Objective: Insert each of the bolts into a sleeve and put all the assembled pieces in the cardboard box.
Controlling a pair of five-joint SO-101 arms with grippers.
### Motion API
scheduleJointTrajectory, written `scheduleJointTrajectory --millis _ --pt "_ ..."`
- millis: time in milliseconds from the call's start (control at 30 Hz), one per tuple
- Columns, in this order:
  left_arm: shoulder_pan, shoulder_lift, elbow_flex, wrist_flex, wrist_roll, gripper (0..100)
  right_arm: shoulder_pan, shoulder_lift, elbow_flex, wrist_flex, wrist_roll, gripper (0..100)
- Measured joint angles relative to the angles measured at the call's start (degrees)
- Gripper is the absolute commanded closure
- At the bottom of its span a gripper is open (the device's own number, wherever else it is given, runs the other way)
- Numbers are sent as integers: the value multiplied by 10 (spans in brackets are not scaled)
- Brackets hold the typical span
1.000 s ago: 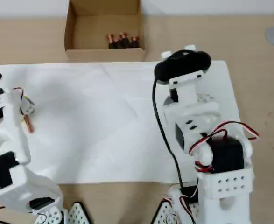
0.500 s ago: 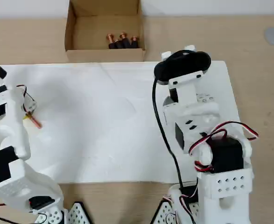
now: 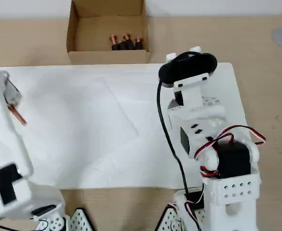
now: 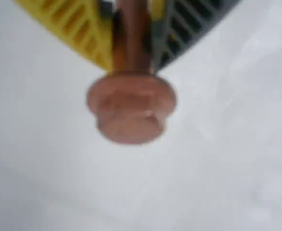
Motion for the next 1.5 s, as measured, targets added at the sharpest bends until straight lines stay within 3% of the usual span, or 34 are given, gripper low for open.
scheduleJointTrajectory --millis 100,233,433,567,733,933,1067,1267,1500 --pt "5 -80 -79 51 -12 992 0 -1 0 7 0 988" --pt "67 -174 -140 128 -26 993 0 -1 2 15 0 988" --pt "176 -335 -155 146 -14 992 -18 -4 25 15 0 988" --pt "229 -465 -164 108 -3 994 -89 -54 25 15 0 988" --pt "244 -537 -126 54 -2 994 -207 -178 67 -23 0 988" --pt "251 -590 -24 27 -2 994 -305 -365 245 -159 0 989" --pt "301 -619 44 -10 1 994 -360 -479 392 -258 0 989" --pt "424 -655 144 -83 47 994 -403 -497 531 -366 0 989" --pt "460 -688 244 -132 51 994 -416 -497 566 -411 1 989"
